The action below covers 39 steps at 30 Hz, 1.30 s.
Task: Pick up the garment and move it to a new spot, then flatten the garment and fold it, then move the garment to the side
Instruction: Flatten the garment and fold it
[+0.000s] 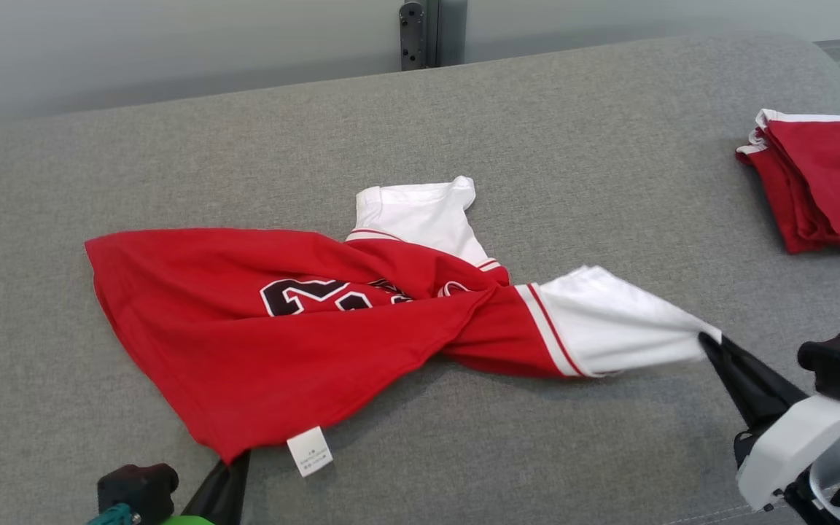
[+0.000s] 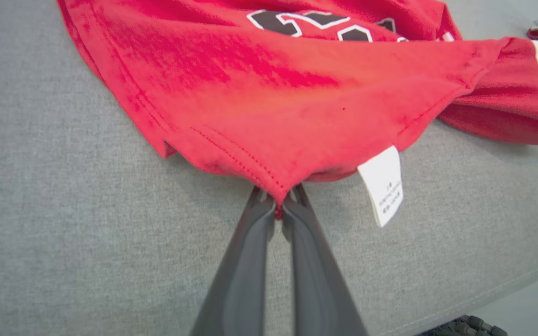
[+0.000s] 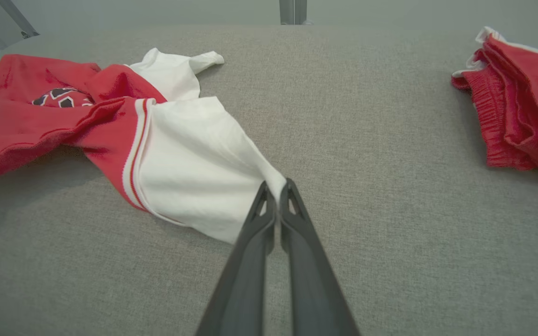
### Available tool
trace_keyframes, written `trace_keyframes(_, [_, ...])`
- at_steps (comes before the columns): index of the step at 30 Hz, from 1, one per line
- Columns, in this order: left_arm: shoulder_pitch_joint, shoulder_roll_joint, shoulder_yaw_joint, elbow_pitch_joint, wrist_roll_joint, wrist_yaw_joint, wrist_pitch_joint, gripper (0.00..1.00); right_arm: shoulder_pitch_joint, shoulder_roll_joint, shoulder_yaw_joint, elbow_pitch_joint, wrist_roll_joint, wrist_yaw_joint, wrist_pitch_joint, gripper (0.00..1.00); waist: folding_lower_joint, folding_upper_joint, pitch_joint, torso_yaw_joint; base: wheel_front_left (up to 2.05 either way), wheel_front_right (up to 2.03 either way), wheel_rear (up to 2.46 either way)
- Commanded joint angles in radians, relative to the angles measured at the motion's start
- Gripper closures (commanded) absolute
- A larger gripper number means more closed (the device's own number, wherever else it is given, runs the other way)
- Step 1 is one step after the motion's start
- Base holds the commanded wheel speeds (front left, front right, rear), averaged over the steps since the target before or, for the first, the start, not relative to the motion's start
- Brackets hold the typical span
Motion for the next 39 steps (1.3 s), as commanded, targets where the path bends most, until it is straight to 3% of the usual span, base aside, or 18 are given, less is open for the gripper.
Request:
trace_keyframes(1, [0.01, 0.009, 0.015, -0.037, -0.014, 0.01, -0.003, 1.0, 0.022, 0.003, -0.032, -0.049, -0.012, -0.001, 0.002, 1.0, 0.0, 0.0, -0.014, -0.015, 0.0, 0.0, 0.0])
trace_keyframes(8, [0.016, 0.016, 0.082, -0.226, -0.04, 0.045, -0.009, 1.0, 0.062, 0.031, -0.168, -0.272, -0.03, -0.001, 0.014, 1.0, 0.0, 0.0, -0.036, -0.049, 0.0, 0.0, 0.0])
trace_keyframes(13, [-0.03, 0.042, 0.126, -0.377, -0.073, 0.039, 0.008, 1.0, 0.035, 0.032, -0.264, -0.389, -0.019, -0.001, 0.027, 1.0, 0.0, 0.0, -0.036, -0.06, 0.0, 0.0, 0.0])
trace_keyframes(17, [-0.145, 0.12, 0.159, -0.481, -0.08, 0.015, 0.089, 1.0, -0.062, -0.018, -0.323, -0.452, 0.002, -0.001, 0.05, 1.0, 0.0, 0.0, 0.008, -0.059, 0.0, 0.0, 0.0])
trace_keyframes(21, [-0.402, 0.196, 0.16, -0.492, -0.136, -0.02, 0.212, 1.0, -0.28, -0.087, -0.309, -0.407, 0.089, -0.001, 0.078, 1.0, 0.0, 0.0, 0.112, -0.044, 0.0, 0.0, 0.0])
trace_keyframes(23, [-0.566, 0.24, 0.154, -0.441, -0.144, -0.034, 0.273, 1.0, -0.409, -0.107, -0.266, -0.347, 0.136, -0.001, 0.107, 1.0, 0.0, 0.0, 0.171, -0.031, 0.0, 0.0, 0.0])
trace_keyframes(25, [-0.762, 0.243, 0.122, -0.343, -0.173, -0.046, 0.327, 1.0, -0.592, -0.111, -0.223, -0.261, 0.159, -0.001, 0.132, 1.0, 0.0, 0.0, 0.241, -0.014, 0.0, 0.0, 0.0])
trace_keyframes(27, [-0.955, 0.242, 0.096, -0.237, -0.182, -0.057, 0.354, 1.0, -0.761, -0.057, -0.199, -0.15, 0.183, -0.001, 0.149, 1.0, 0.0, 0.0, 0.307, -0.002, 0.0, 0.0, 0.0])
trace_keyframes(30, [-1.234, 0.226, 0.046, -0.021, -0.119, -0.07, 0.329, 1.0, -1.034, -0.006, -0.148, 0.041, 0.089, -0.001, 0.153, 1.0, 0.0, 0.0, 0.4, 0.019, 0.0, 0.0, 0.0])
trace_keyframes(36, [-1.654, 0.189, -0.025, 0.399, 0.061, -0.068, 0.123, 1.0, -1.494, 0.233, -0.253, 0.411, -0.113, -0.001, -0.044, 1.0, 0.0, 0.0, 0.499, 0.04, 0.0, 0.0, 0.0])
trace_keyframes(39, [-1.813, 0.154, -0.035, 0.57, 0.115, -0.05, -0.026, 1.0, -1.676, 0.312, -0.327, 0.545, -0.225, -0.001, -0.172, 1.0, 0.0, 0.0, 0.537, 0.043, 0.0, 0.0, 0.0])
